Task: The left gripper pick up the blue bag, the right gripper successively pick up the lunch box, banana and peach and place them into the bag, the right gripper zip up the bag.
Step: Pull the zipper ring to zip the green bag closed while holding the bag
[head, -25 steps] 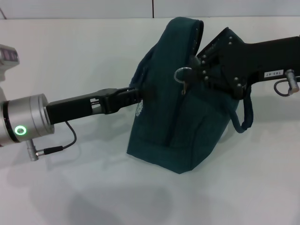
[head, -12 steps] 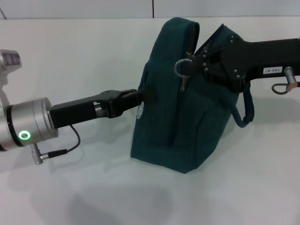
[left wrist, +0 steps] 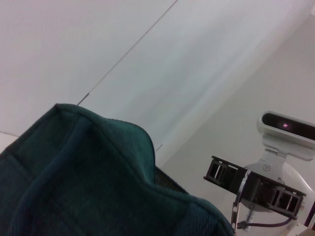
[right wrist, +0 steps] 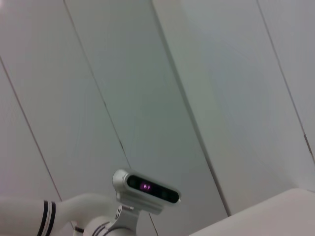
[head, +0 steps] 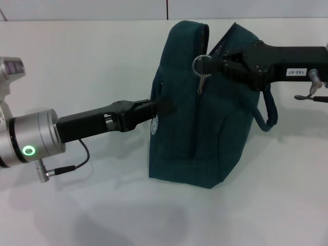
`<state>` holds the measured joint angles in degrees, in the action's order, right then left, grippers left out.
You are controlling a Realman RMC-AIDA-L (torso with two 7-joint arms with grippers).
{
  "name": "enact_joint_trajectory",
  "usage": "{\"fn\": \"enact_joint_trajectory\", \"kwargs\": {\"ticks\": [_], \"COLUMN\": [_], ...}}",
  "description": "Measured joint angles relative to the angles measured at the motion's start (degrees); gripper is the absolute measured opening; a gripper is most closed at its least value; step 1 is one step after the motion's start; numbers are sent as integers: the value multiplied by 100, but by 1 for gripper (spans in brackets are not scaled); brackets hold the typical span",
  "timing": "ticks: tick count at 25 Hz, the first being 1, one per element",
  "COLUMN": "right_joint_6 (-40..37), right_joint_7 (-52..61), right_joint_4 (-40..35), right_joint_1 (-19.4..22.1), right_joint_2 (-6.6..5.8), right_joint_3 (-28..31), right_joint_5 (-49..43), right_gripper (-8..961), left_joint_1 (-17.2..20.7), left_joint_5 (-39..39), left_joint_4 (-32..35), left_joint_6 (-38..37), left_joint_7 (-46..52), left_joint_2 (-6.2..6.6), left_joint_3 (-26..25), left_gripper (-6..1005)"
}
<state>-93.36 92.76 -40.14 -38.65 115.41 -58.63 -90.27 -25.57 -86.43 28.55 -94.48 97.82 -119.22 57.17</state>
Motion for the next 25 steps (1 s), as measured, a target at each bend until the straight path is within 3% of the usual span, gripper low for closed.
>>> {"fn": "enact_joint_trajectory", "kwargs": {"ticks": [20,25], "right_joint_6": [141,187], "right_joint_7": [365,411], "right_joint_4": [204,558], "right_joint_1": [107,70], "right_joint_2": [-20,-61], "right_joint_3": [278,625], "right_joint_5": [79,119], "right_gripper": [10,10], "left_joint_1": [50,130], "left_joint_5": [-15,-5], "left_joint_4": [2,2], "left_joint_6": [-101,-204], "left_joint_7": [-9,-48], "left_joint_2": [-4,-4], "left_joint_3": [31,26], "left_gripper": [54,53]}}
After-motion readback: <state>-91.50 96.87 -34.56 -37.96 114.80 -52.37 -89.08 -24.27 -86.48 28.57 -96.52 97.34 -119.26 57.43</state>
